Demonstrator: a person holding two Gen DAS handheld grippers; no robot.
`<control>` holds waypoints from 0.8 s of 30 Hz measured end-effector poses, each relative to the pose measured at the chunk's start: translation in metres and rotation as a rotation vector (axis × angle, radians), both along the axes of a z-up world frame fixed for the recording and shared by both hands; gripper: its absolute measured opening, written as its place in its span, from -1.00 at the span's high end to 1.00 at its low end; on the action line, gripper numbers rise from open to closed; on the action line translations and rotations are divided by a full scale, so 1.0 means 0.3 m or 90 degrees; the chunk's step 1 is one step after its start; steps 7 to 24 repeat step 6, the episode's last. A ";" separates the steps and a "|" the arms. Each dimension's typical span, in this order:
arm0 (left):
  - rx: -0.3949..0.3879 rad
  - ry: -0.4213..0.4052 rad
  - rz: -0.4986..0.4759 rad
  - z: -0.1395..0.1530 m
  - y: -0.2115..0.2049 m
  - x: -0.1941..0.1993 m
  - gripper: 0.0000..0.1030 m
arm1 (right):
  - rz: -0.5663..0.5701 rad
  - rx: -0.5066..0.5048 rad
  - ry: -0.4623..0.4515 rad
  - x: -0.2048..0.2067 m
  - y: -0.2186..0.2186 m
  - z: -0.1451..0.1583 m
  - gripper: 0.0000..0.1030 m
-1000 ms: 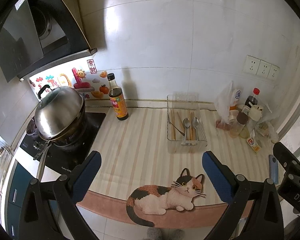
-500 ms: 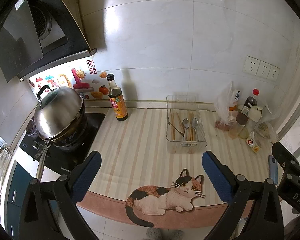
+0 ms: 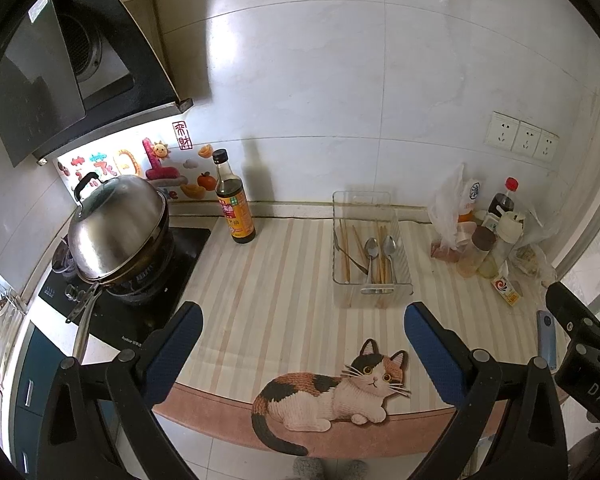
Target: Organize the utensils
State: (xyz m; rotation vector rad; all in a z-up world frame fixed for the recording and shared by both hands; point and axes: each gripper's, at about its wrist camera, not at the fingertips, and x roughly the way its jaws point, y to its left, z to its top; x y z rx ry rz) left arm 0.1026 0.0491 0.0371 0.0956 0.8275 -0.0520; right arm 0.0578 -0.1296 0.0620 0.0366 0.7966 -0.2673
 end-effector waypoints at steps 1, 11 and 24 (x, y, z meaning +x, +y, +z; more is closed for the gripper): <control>0.000 0.000 0.000 0.001 0.000 0.001 -1.00 | 0.000 0.001 0.000 -0.001 0.001 -0.002 -1.00; -0.001 0.000 -0.002 0.003 0.001 0.004 -1.00 | -0.001 -0.001 0.000 0.002 -0.003 0.003 -1.00; -0.001 0.000 -0.002 0.003 0.001 0.004 -1.00 | -0.001 -0.001 0.000 0.002 -0.003 0.003 -1.00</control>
